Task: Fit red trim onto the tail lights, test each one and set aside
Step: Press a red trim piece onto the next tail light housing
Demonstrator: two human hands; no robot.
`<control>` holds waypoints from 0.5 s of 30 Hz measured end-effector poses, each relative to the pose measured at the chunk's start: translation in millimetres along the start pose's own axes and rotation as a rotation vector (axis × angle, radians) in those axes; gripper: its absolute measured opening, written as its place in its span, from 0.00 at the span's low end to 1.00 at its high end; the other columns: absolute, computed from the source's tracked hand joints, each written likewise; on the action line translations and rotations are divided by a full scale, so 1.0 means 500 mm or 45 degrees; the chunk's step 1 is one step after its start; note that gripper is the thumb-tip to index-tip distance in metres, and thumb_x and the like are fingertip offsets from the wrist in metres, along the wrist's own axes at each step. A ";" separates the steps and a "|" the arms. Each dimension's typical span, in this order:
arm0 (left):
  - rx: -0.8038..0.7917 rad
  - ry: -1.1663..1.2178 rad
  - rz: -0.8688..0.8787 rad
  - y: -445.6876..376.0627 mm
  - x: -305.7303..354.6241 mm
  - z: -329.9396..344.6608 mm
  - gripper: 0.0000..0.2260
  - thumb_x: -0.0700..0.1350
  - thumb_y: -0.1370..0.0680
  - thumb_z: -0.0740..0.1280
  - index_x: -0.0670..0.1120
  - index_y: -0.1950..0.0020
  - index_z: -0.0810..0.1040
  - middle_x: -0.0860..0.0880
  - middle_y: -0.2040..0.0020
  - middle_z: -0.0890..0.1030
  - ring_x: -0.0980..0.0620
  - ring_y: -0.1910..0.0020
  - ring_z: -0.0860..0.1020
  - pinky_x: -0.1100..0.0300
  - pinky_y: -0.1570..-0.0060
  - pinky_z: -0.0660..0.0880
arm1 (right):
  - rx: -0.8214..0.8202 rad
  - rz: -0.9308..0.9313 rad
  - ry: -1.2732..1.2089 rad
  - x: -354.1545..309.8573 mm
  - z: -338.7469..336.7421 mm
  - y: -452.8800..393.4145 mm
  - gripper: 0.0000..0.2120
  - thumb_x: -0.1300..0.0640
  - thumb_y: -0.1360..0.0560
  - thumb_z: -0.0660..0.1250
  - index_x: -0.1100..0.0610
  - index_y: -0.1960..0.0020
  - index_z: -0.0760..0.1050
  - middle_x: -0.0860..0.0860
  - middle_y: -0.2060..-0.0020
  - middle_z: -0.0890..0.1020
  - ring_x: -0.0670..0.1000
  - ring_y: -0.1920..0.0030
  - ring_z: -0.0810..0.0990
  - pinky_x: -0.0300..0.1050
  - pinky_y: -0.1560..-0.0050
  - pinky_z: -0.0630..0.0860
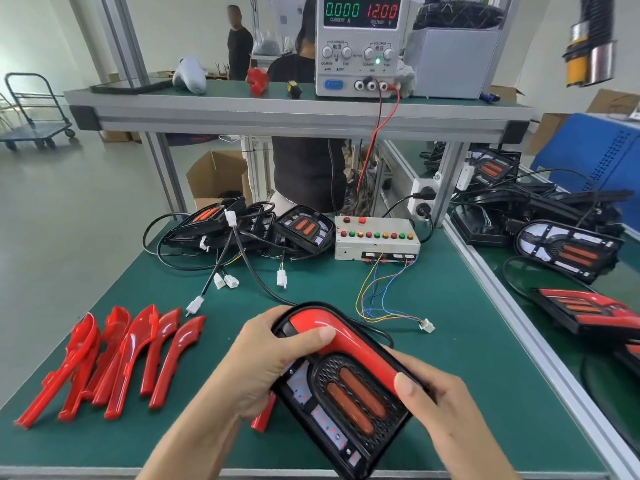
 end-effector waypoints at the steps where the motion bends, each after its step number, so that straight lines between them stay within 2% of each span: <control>1: -0.007 0.011 -0.007 0.000 -0.001 0.001 0.12 0.39 0.36 0.80 0.40 0.56 0.83 0.38 0.59 0.84 0.44 0.62 0.84 0.56 0.62 0.81 | -0.019 -0.005 -0.008 0.002 0.000 0.001 0.23 0.39 0.26 0.67 0.39 0.31 0.77 0.45 0.37 0.84 0.47 0.33 0.79 0.40 0.32 0.72; 4: -0.002 0.035 -0.022 0.000 -0.007 -0.002 0.14 0.39 0.35 0.80 0.38 0.52 0.83 0.37 0.56 0.84 0.42 0.60 0.84 0.54 0.60 0.82 | -0.039 -0.005 0.012 0.009 0.000 0.004 0.24 0.39 0.26 0.67 0.39 0.30 0.76 0.45 0.37 0.83 0.47 0.32 0.79 0.39 0.32 0.72; 7: 0.018 0.075 -0.037 0.001 -0.015 -0.002 0.21 0.39 0.35 0.79 0.32 0.47 0.80 0.34 0.54 0.84 0.41 0.58 0.83 0.51 0.56 0.83 | 0.022 -0.014 0.044 0.008 0.003 0.003 0.20 0.40 0.26 0.68 0.37 0.34 0.78 0.44 0.41 0.85 0.45 0.37 0.82 0.31 0.40 0.74; 10: 0.042 0.081 -0.035 0.002 -0.019 -0.001 0.20 0.38 0.35 0.79 0.33 0.47 0.80 0.34 0.54 0.84 0.40 0.58 0.83 0.50 0.56 0.83 | 0.095 -0.026 0.098 0.012 0.005 0.004 0.18 0.39 0.26 0.66 0.34 0.37 0.79 0.43 0.45 0.87 0.45 0.43 0.85 0.31 0.44 0.76; 15: 0.071 0.053 -0.003 -0.001 -0.019 -0.004 0.17 0.39 0.36 0.80 0.36 0.50 0.82 0.36 0.56 0.85 0.41 0.60 0.84 0.52 0.59 0.82 | 0.145 -0.028 0.085 0.017 0.005 0.004 0.17 0.38 0.26 0.66 0.35 0.37 0.79 0.42 0.45 0.87 0.43 0.42 0.84 0.30 0.44 0.75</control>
Point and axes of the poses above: each hand's wrist, its own y-axis away from the middle knuckle, its own z-axis out of the palm, x = y × z, the point moved 7 cm from there along -y, towards the middle knuckle
